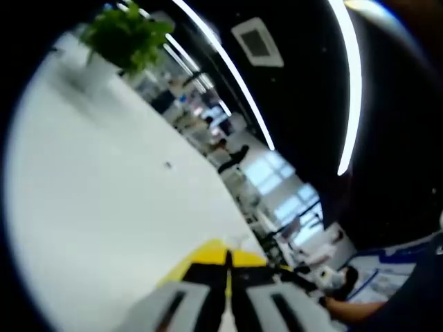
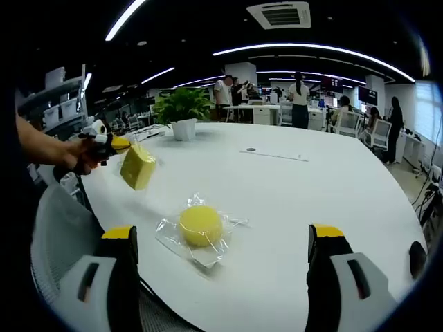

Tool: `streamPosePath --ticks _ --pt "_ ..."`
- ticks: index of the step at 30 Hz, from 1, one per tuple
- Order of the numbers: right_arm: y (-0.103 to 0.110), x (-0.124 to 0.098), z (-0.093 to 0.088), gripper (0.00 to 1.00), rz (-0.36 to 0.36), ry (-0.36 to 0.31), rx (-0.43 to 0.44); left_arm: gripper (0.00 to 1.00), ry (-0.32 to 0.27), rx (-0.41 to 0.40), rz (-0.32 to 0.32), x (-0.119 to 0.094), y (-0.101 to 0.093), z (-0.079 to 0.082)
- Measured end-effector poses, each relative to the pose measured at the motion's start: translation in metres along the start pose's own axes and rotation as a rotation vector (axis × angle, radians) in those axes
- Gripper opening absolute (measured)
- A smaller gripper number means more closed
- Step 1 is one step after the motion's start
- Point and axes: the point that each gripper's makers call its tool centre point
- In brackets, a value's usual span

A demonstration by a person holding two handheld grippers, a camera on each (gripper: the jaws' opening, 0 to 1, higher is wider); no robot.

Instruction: Compare the silicone blocks by pressing each to a similar depth, holding the contact briefly, and releasing to observe deformation and rebound differences across the visible hardness samples.

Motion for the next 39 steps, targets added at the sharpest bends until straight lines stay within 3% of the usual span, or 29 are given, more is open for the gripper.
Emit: streamPosePath --ticks 7,12,14,16,17,23,28,35,39 --pt "-0.003 -0.001 -0.005 0.96 -0.015 0.021 0.021 0.0 -0.02 0.098 0.099 0.004 0.032 0.001" --pt "0.001 -0.001 -0.007 0.96 -0.003 0.029 0.024 0.0 0.1 0.275 0.179 0.006 0.053 -0.014" --pt "0.001 -0.001 -0.008 0.96 -0.003 0.029 0.029 0.0 0.104 0.321 0.208 0.005 0.061 -0.013" --pt "-0.001 -0.002 -0.009 0.96 -0.008 0.028 0.036 0.0 0.115 0.311 0.208 0.006 0.067 -0.014" --pt "0.0 -0.002 -0.008 0.96 -0.009 0.026 0.037 0.0 0.126 0.352 0.238 0.004 0.074 -0.012" --pt "0.001 -0.004 -0.008 0.96 -0.007 0.031 0.043 0.0 0.147 0.345 0.276 0.005 0.094 -0.013" --pt "0.001 -0.004 -0.011 0.96 -0.002 0.04 0.054 0.0 0.127 0.324 0.291 0.006 0.101 -0.014" --pt "-0.001 -0.003 -0.011 0.96 -0.001 0.039 0.064 0.0 0.19 0.34 0.321 0.004 0.125 -0.022" --pt "-0.002 -0.001 -0.009 0.96 0.002 0.033 0.059 0.0 0.184 0.318 0.306 0.005 0.127 -0.021"
Point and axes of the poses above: the point that each gripper's makers call its tool centre point, and the gripper's own axes: x roughly forward along the fingers, y roughly to its left, z roughly out of its top
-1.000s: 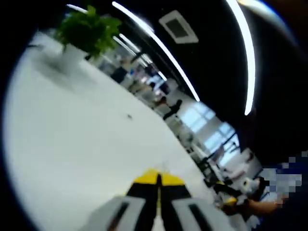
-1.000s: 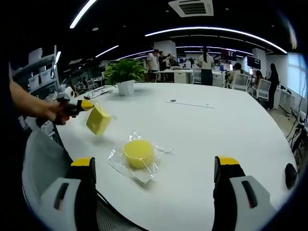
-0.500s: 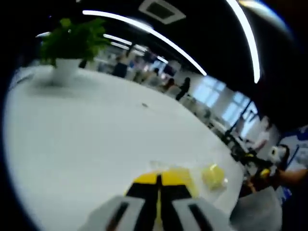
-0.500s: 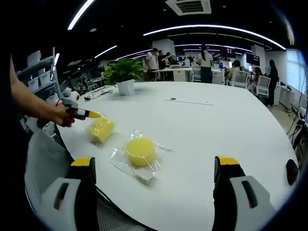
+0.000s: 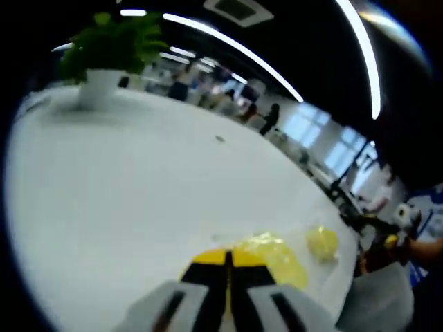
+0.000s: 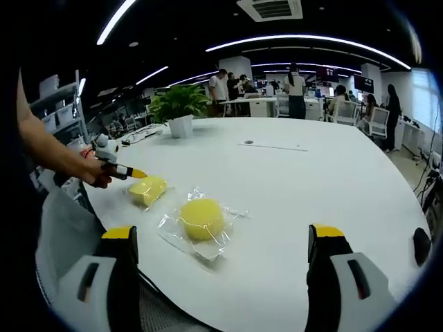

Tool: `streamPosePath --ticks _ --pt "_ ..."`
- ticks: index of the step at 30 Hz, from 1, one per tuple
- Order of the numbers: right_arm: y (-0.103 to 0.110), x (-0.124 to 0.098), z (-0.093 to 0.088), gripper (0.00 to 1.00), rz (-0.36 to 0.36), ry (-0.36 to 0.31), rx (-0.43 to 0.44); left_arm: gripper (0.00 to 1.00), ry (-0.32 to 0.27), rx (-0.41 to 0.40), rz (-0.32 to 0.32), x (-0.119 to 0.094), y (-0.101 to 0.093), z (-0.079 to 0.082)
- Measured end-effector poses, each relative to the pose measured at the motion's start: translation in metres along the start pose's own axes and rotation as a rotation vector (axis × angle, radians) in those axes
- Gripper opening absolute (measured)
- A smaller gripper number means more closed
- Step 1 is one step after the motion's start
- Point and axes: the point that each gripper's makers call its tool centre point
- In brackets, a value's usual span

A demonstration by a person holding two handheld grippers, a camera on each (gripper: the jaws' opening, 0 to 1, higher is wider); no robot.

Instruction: Compare the silicone blocks by pressing each to a similar depth, holding the contact briefly, and releasing to observe deformation and rebound differences across the visible hardness samples.

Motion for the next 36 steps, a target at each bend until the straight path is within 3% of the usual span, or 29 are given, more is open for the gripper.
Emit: streamPosePath --ticks 2,14,16,17,19,23,31,34,36 --pt "-0.001 0.002 -0.001 0.96 0.002 0.007 0.004 0.0 0.007 0.036 -0.005 0.003 -0.003 0.001" --pt "-0.003 0.005 0.0 0.96 0.003 0.006 0.019 0.02 0.025 0.06 -0.014 0.004 -0.005 0.0" --pt "-0.003 0.005 -0.001 0.96 0.006 0.008 0.023 0.12 0.017 0.085 -0.006 0.001 -0.004 0.001" --pt "-0.003 0.005 -0.001 0.96 0.006 0.01 0.023 0.19 -0.002 0.107 0.024 -0.001 0.0 0.006" --pt "-0.004 0.005 0.0 0.96 0.005 0.005 0.03 0.34 -0.047 0.122 0.022 -0.005 -0.002 0.016" --pt "-0.006 0.004 0.001 0.96 0.006 0.003 0.029 0.5 -0.053 0.161 0.031 -0.014 -0.004 0.025" --pt "-0.011 0.004 0.004 0.96 0.002 0.005 0.029 0.74 -0.083 0.237 0.051 -0.033 -0.007 0.039" --pt "-0.01 0.005 0.004 0.96 0.005 0.011 0.031 0.79 -0.046 0.354 0.065 -0.041 -0.009 0.039" --pt "-0.01 0.005 0.004 0.96 0.006 0.016 0.026 0.82 -0.066 0.351 0.057 -0.044 -0.015 0.043"
Point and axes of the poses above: the point that each gripper's makers call its tool centre point, and the gripper's own axes: x roughly forward along the fingers, y roughly to its left, z roughly out of its top
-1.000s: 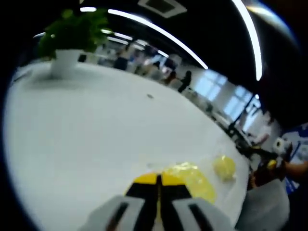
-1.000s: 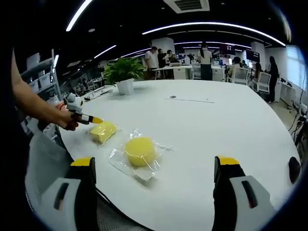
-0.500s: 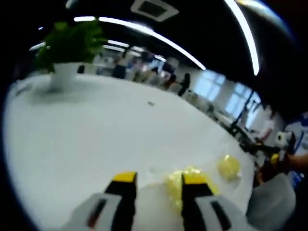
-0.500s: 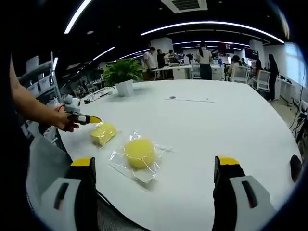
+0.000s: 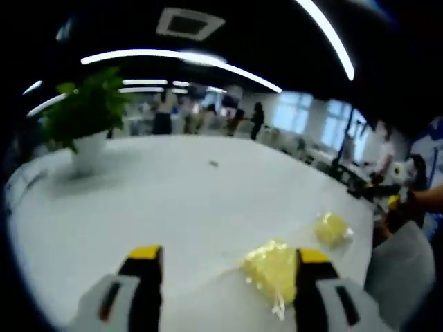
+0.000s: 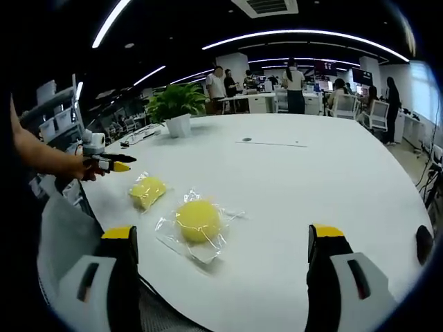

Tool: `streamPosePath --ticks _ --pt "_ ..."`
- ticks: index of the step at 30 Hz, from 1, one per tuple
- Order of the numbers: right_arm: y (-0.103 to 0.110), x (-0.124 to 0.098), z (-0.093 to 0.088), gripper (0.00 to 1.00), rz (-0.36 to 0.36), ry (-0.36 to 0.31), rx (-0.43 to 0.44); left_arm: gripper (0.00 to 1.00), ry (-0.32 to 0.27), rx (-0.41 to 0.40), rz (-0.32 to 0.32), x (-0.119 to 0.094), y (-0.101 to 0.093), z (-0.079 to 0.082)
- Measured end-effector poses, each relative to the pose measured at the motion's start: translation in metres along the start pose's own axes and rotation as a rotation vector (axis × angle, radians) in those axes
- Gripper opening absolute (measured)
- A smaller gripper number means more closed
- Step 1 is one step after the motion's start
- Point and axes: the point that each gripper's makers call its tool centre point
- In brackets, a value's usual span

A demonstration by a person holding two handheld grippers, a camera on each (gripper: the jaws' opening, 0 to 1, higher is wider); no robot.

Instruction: Compare the silicone blocks by pressing each to a similar depth, holding the contact briefly, and releasing to observe deformation and rebound differences across the visible hardness samples.

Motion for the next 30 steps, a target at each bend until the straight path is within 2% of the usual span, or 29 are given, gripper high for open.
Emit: streamPosePath --ticks 3,9,15,20,24,27,30 --pt "-0.001 0.0 0.003 0.96 -0.001 -0.014 0.003 0.84 -0.01 0.002 0.005 -0.009 -0.002 0.007" --pt "0.0 0.001 0.007 0.96 0.005 -0.033 -0.007 0.93 -0.016 -0.011 0.01 -0.024 0.001 0.007" --pt "0.009 0.002 0.018 0.97 0.035 -0.083 -0.067 0.95 -0.051 -0.002 0.04 -0.045 0.003 0.018" --pt "0.012 0.005 0.021 0.97 0.042 -0.092 -0.106 0.99 -0.075 0.025 0.045 -0.062 -0.004 0.025" --pt "0.009 0.009 0.02 0.97 0.03 -0.083 -0.113 1.0 -0.106 0.002 0.051 -0.074 -0.007 0.031" --pt "0.006 0.011 0.019 0.97 0.026 -0.086 -0.101 1.0 -0.098 -0.004 0.053 -0.078 -0.009 0.029" --pt "0.006 0.013 0.016 0.97 0.023 -0.071 -0.09 1.0 -0.074 0.011 0.055 -0.084 -0.011 0.02"
Point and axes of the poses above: the point that each gripper's makers call its tool centre point, and the gripper's own axes: x roughly forward along the fingers, y roughly to its left, z roughly out of its top
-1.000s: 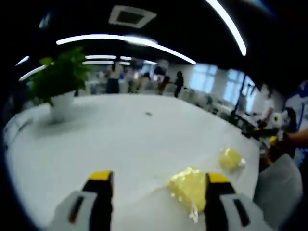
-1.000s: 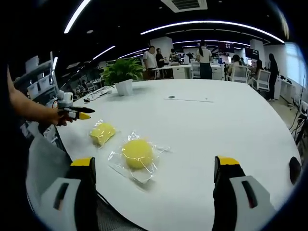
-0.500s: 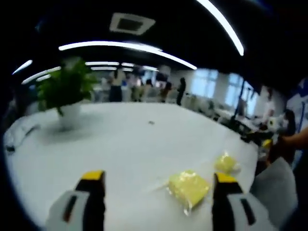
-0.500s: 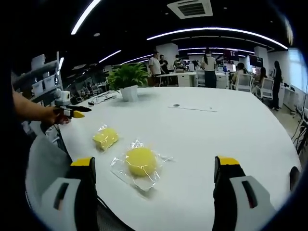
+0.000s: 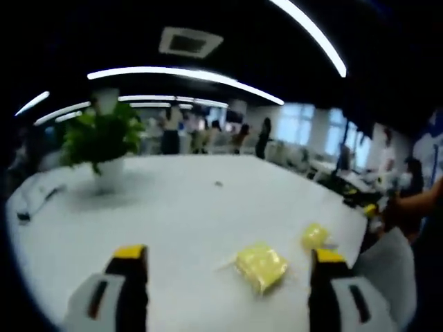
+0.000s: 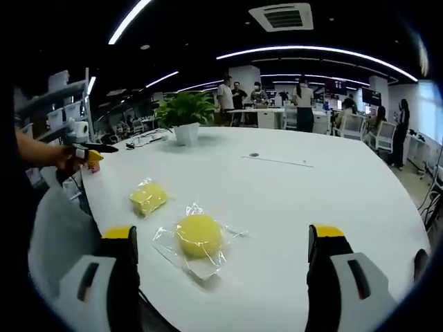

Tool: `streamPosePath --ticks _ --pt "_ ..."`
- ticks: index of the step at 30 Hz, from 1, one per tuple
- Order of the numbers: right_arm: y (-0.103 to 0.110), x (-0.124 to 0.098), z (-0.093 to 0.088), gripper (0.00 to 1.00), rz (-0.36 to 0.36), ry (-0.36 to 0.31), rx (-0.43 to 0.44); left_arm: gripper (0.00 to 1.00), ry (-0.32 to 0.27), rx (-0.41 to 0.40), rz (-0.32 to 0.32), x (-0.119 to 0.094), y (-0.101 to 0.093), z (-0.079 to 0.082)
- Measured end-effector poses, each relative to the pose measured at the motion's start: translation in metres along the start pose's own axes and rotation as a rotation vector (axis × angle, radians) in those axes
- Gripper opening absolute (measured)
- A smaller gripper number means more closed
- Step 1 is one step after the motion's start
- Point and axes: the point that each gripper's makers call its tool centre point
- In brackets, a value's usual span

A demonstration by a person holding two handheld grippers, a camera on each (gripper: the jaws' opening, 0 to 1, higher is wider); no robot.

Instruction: Compare the silicone blocks by pressing each to a similar depth, holding the contact briefly, and releasing to observe deformation and rebound differences across the visible hardness samples.

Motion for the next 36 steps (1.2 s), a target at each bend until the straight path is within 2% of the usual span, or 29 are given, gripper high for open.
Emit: streamPosePath --ticks 4,6,9,14,24,36 --pt "-0.004 -0.001 0.0 0.97 -0.022 -0.002 -0.01 1.0 -0.043 -0.032 -0.005 -0.011 -0.001 0.003" --pt "-0.004 -0.003 -0.002 0.97 -0.031 0.009 -0.002 1.0 -0.029 -0.026 0.008 -0.015 0.0 -0.002" --pt "-0.006 -0.007 -0.015 0.97 -0.038 0.057 0.026 1.0 0.002 -0.032 0.023 -0.019 0.0 -0.017" --pt "-0.01 -0.015 -0.026 0.97 -0.045 0.077 0.021 1.0 0.013 -0.041 0.012 -0.02 -0.006 -0.025" --pt "-0.012 -0.02 -0.023 0.97 -0.041 0.076 0.024 1.0 0.019 -0.026 -0.002 -0.013 -0.012 -0.024" --pt "-0.012 -0.02 -0.024 0.97 -0.055 0.078 0.042 1.0 0.024 -0.024 0.006 -0.017 -0.006 -0.024"
Point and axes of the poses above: the point that each gripper's makers call its tool centre point, and the gripper's own axes: x roughly forward along the fingers, y roughly to its left, z roughly out of its top
